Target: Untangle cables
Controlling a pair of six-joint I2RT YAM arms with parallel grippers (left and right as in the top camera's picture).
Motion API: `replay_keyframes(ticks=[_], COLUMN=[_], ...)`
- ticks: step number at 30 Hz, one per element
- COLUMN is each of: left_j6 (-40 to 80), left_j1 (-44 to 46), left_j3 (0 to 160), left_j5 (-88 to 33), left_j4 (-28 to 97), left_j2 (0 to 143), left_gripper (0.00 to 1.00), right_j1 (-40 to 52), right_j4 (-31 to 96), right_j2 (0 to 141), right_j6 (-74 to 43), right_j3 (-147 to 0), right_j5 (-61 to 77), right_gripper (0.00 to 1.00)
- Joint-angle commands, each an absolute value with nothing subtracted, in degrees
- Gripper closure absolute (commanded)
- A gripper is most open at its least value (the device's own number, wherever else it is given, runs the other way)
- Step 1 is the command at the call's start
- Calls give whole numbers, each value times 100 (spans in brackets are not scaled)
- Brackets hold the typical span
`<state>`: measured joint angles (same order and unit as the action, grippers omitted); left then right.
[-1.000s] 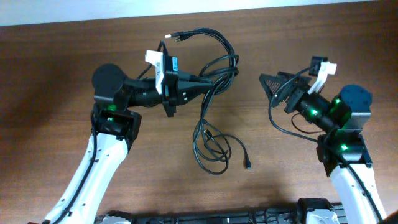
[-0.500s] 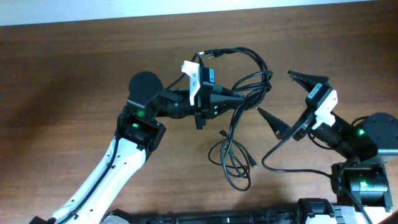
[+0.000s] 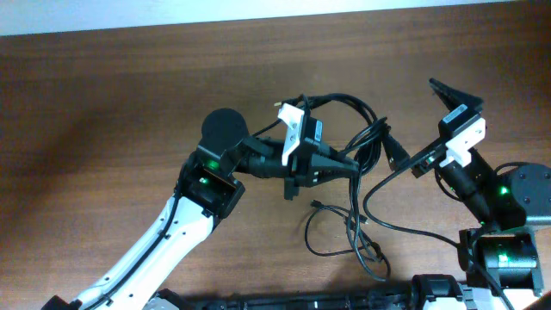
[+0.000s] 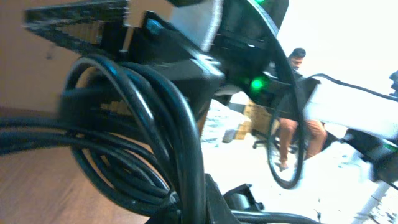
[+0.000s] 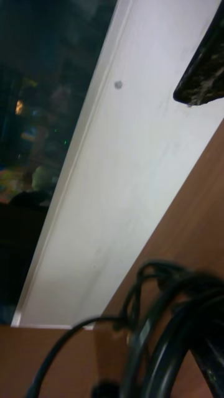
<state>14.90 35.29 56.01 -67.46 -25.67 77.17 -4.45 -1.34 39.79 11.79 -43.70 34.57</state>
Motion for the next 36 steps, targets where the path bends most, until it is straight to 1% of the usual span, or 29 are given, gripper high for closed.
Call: replay_keyframes(ticks=[1, 4, 10, 15, 20, 22, 28, 33, 36], left_j6=[1236, 1186, 1190, 1496, 1732, 1732, 1732, 1732, 1887], left_j1=[3597, 3594, 3542, 2720, 1669, 1188, 128, -38, -38], left_j3=[5673, 5673, 5673, 5673, 5673, 5673, 5673, 5673, 5673], left_j5=[-8287, -8650, -9013, -9011, -9011, -9011, -9002, -8674, -7881], left_j4=[-2652, -2650, -2733, -2733, -2574, -2324, -2303, -2303, -2204], left_j2=[7655, 7655, 7655, 7655, 7655, 7655, 7655, 7655, 7655], left_gripper=[95, 95, 96, 100, 100, 100, 100, 100, 100], right_j1=[-491, -491, -491, -491, -491, -491, -491, -491, -491], right_j4=[-213, -445, -620, -777, -777, -779, -797, -742, -71], right_j2=[3983, 3983, 3983, 3983, 3983, 3983, 3983, 3983, 3983], right_j6=[1155, 1157, 1160, 1164, 1181, 1181, 1181, 1179, 1179], right_j3=[-4469, -4469, -4469, -4469, -4469, -4469, -4469, -4469, -4469], right_j5=[2458, 2333, 895, -237, -926, -1000, -1125, -1120, -891], right_gripper=[1, 1, 1, 1, 1, 1, 1, 1, 2])
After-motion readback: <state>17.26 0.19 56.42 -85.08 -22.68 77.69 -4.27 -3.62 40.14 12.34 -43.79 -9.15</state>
